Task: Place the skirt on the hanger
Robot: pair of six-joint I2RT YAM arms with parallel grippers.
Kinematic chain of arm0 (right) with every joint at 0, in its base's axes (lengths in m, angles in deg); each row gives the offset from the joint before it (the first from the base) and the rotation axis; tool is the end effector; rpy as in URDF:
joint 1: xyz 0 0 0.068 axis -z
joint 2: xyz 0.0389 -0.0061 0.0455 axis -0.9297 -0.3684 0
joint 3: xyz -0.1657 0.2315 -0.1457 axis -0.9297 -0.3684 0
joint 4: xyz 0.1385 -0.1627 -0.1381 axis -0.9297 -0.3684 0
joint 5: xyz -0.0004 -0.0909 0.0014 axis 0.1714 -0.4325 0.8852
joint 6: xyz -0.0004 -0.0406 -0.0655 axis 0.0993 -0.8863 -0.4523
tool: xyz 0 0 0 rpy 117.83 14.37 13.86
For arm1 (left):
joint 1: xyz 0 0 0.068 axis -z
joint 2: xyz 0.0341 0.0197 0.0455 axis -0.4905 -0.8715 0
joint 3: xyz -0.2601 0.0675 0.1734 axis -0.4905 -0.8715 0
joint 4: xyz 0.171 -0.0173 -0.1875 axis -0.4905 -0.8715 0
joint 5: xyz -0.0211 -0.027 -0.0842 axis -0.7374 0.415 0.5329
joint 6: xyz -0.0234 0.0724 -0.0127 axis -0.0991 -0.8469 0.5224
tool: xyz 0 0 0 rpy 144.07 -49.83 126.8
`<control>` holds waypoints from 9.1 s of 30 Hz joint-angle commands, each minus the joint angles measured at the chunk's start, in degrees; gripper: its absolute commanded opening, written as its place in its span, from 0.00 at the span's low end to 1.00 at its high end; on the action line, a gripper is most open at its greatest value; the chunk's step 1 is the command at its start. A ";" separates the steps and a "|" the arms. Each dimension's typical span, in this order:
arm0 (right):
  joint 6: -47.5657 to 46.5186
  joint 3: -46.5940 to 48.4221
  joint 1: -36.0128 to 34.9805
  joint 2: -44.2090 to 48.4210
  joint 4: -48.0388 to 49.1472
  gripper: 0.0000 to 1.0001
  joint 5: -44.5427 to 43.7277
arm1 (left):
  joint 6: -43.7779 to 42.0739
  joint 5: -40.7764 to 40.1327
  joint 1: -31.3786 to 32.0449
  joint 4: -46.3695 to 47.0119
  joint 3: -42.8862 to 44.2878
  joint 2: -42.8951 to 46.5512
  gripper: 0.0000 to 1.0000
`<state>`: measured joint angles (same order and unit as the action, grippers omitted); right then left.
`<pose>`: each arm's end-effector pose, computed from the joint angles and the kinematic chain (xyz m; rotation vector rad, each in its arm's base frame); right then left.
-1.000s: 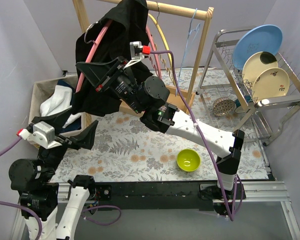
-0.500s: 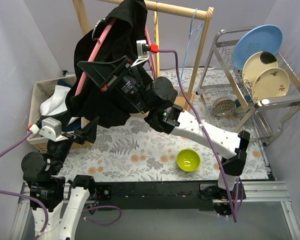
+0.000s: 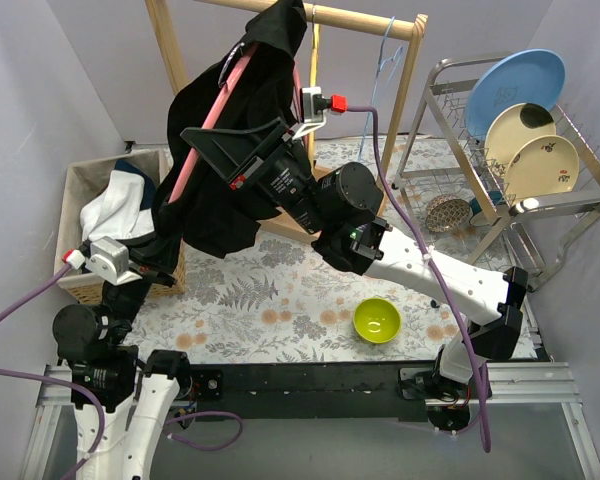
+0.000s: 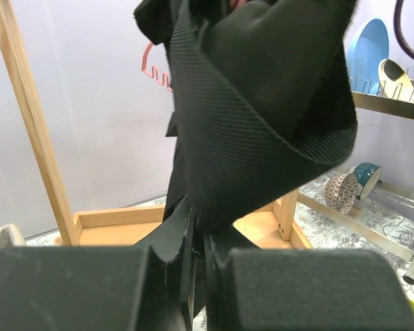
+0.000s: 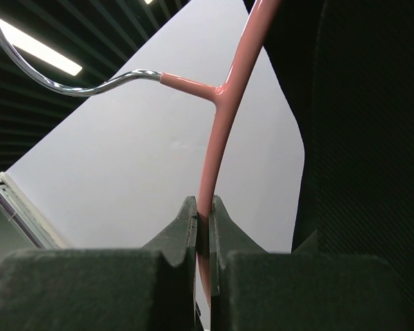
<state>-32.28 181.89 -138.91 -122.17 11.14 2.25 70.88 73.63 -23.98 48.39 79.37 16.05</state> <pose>0.1340 0.3408 0.6245 0.0321 0.9826 1.8586 0.0173 -0.0260 0.4325 -0.1001 1.2807 -1.0015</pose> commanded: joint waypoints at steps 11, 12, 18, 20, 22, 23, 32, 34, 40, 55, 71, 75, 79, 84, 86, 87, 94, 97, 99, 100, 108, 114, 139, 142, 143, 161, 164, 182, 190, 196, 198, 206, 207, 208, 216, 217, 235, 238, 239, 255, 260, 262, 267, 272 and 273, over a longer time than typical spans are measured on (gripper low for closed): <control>3.54 -1.25 -0.41 8.41 11.85 0.01 1.71 | -0.56 -11.03 0.06 -0.08 -7.02 -1.13 0.00; 3.72 -1.86 -0.49 8.76 11.85 0.01 1.71 | -0.65 -12.95 0.06 -0.26 -7.02 -1.49 0.00; 5.30 -2.22 -0.49 10.78 11.85 0.01 3.72 | -1.35 -22.88 0.06 0.26 -6.59 -5.09 0.00; 5.83 -2.31 -0.41 11.48 11.50 0.01 4.43 | -1.35 -24.65 0.06 0.53 -5.80 -7.62 0.00; 5.74 -2.83 -0.41 12.54 11.58 0.01 4.96 | -1.53 -26.14 0.06 0.36 -4.74 -9.83 0.00; 5.48 -3.10 -0.41 12.98 11.50 0.01 5.05 | -1.44 -26.41 -0.03 0.36 -4.48 -10.62 0.00; 7.49 -8.45 -0.06 19.83 0.44 0.01 17.07 | -0.65 -28.53 0.06 1.24 8.42 -17.83 0.00; 8.81 -11.17 -0.05 22.55 -2.12 0.01 21.99 | -0.47 -28.26 0.06 1.58 14.29 -20.54 0.00; 8.29 -14.79 0.03 28.44 -18.36 0.01 34.74 | -3.28 -34.49 0.06 0.01 30.57 -32.13 0.00; 4.95 -40.45 -0.05 47.69 -30.17 0.01 50.74 | -8.56 -48.28 -0.03 -2.36 57.30 -51.05 0.00; 4.50 -39.13 0.03 52.61 -19.41 0.01 57.44 | -7.70 -54.89 0.06 -0.61 52.05 -53.79 0.00; -5.30 -29.94 -0.05 52.01 -27.24 0.01 47.08 | 4.16 -43.00 0.06 -0.18 41.78 -45.02 0.00; -7.19 -28.33 0.03 50.26 -22.02 0.01 41.62 | 12.88 -29.19 0.06 5.08 27.46 -33.51 0.00; -2.01 -24.72 0.03 45.16 -14.53 0.01 44.42 | 14.38 -23.61 0.06 9.31 18.13 -28.47 0.00; 1.67 -25.59 0.03 43.57 -9.27 0.01 45.73 | 14.47 -22.64 0.06 11.50 16.27 -28.21 0.00; 3.09 -26.47 0.03 43.48 -7.07 0.01 45.74 | 14.82 -22.20 -0.03 13.26 15.40 -27.86 0.00; 10.03 -34.47 0.03 43.57 9.33 0.01 42.05 | 21.66 -14.38 0.06 19.86 10.56 -25.22 0.00; 14.17 -35.71 0.03 41.47 16.73 0.01 41.17 | 24.48 -11.48 0.06 22.06 8.62 -24.60 0.00; 16.36 -35.27 0.03 39.88 20.53 0.01 41.00 | 25.19 -11.56 0.06 21.98 7.40 -24.52 0.00; 18.29 -35.09 0.03 38.31 24.20 0.01 40.91 | 25.45 -11.65 0.06 22.32 6.69 -24.34 0.00; 25.75 -33.42 0.03 31.71 31.08 0.01 40.11 | 26.16 -11.65 0.06 25.22 4.75 -25.13 0.00; 39.74 -34.74 0.03 25.29 45.85 0.01 38.19 | 23.26 -18.50 0.06 30.03 4.23 -30.84 0.00; 7.85 -31.75 0.82 36.18 8.60 0.01 43.28 | 17.64 10.92 -3.89 19.53 20.23 -38.68 0.57; 3.48 -30.26 1.09 37.24 1.94 0.01 41.00 | 12.20 14.54 -3.89 12.50 17.33 -31.04 0.80; 2.15 -29.65 1.09 37.41 0.09 0.01 39.26 | 10.71 15.06 -3.89 7.70 16.19 -27.71 0.82; -8.42 -21.37 1.44 36.80 -25.25 0.01 34.22 | 8.09 47.22 -3.89 -4.64 32.01 -22.41 0.98; -7.10 -22.08 1.35 35.83 -21.92 0.01 34.67 | 12.96 48.64 -3.89 3.06 30.07 -24.24 0.98; -4.02 -21.03 1.44 26.61 -12.24 0.01 34.40 | 17.45 39.07 -3.89 18.36 25.58 -29.35 0.98; -2.35 -23.31 1.79 25.90 -8.90 0.01 35.19 | 17.90 36.96 -3.89 20.66 25.50 -31.90 0.94; -0.16 -24.72 2.23 25.64 -6.00 0.01 36.77 | 20.44 37.39 -3.89 24.95 26.11 -33.74 0.81; 0.55 -25.77 2.32 25.72 -5.03 0.01 36.87 | 22.81 37.83 -3.72 26.46 27.07 -35.58 0.82; 3.80 -27.01 3.55 25.11 -2.13 0.01 39.58 | 24.22 37.22 -1.35 27.60 30.15 -40.07 0.18; 4.07 -27.35 3.72 24.94 -2.13 0.01 40.81 | 24.57 36.43 -1.34 27.95 30.94 -40.51 0.00; 4.42 -27.88 4.07 25.02 -2.21 0.01 41.52 | 24.75 35.47 -1.34 27.95 31.47 -41.38 0.00; 4.79 -36.58 6.98 29.94 -3.61 0.01 50.39 | 22.91 28.97 -1.34 19.80 41.66 -48.42 0.00; 4.08 -37.02 6.89 31.51 -5.80 0.01 50.75 | 22.47 27.56 -1.34 19.17 42.36 -48.68 0.00; -2.61 -36.07 6.98 41.37 -16.01 0.01 57.60 | 23.27 18.50 -1.26 11.35 45.01 -54.93 0.00; -2.70 -32.81 6.89 40.84 -14.53 0.01 59.89 | 21.68 16.22 -1.34 7.31 44.92 -54.31 0.00; -2.52 -31.85 6.98 40.84 -14.08 0.01 60.50 | 20.72 15.34 -1.34 6.52 45.01 -54.05 0.00; -10.34 -27.53 6.98 43.38 -15.30 0.01 41.98 | -0.02 -15.07 -1.34 -12.47 68.27 -51.84 0.00; -12.01 -28.76 6.98 44.62 -17.15 0.01 39.15 | -6.70 -30.23 -1.26 -11.77 70.75 -55.17 0.00; -12.36 -29.03 6.89 45.15 -18.03 0.01 37.92 | -8.11 -35.27 -1.26 -11.69 73.13 -56.42 0.00; -15.61 -25.52 6.98 44.45 -23.65 0.01 35.81 | -9.79 -39.43 -1.34 -4.57 70.94 -52.47 0.00; -16.50 -24.72 6.98 43.66 -24.19 0.01 35.20 | -14.17 -43.10 -1.26 -1.95 72.52 -52.03 0.00; -16.41 -24.98 6.98 43.22 -24.01 0.01 35.20 | -17.49 -46.25 -1.26 -0.54 72.17 -52.20 0.00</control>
<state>-46.55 154.76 -131.82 -78.52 -14.74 39.43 60.89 35.76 -25.12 39.71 150.34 -37.98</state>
